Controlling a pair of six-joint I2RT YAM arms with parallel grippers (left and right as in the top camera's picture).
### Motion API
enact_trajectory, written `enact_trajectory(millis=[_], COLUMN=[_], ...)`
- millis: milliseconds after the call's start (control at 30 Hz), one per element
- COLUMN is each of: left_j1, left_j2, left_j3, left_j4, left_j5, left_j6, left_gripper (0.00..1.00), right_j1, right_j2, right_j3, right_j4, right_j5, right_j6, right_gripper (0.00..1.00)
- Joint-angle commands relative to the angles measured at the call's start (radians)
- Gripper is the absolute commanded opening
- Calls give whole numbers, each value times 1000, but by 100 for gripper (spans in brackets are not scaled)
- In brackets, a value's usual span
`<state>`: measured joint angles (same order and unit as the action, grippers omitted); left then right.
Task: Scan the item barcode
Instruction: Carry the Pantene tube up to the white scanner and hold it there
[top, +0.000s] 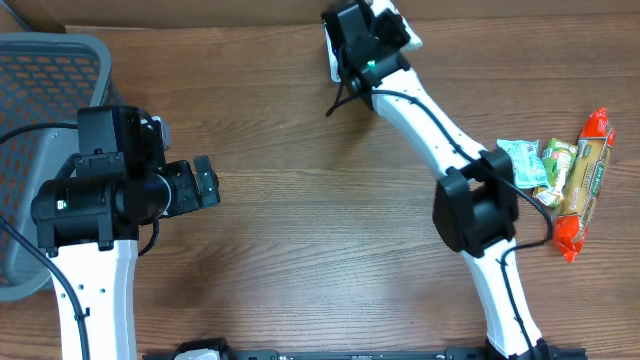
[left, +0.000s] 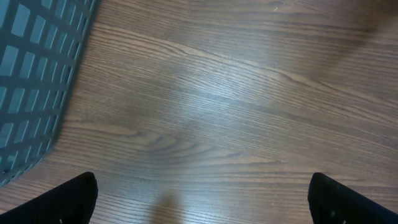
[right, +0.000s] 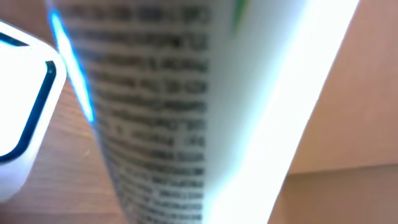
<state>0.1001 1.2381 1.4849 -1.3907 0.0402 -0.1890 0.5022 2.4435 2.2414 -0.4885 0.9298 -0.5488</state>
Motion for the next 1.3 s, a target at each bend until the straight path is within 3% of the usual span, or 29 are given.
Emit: enact_trajectory(millis=[0,400,1267], left_j1=[3,3,3], left_j2=[-1,-1,-1], left_j3=[10,10,10], left_j4=[3,3,3], left_j5=[4,4,4], left_j6=[-17,-17,-17], left_gripper=[100,100,100], right_j1=[7,-16,-2], right_j2=[63,202,201], right_j3=[36,35,35], right_j4=[152,373,401], right_j5=[107,160,117], right_j6=[-298,-319,-316], right_gripper=[4,4,4])
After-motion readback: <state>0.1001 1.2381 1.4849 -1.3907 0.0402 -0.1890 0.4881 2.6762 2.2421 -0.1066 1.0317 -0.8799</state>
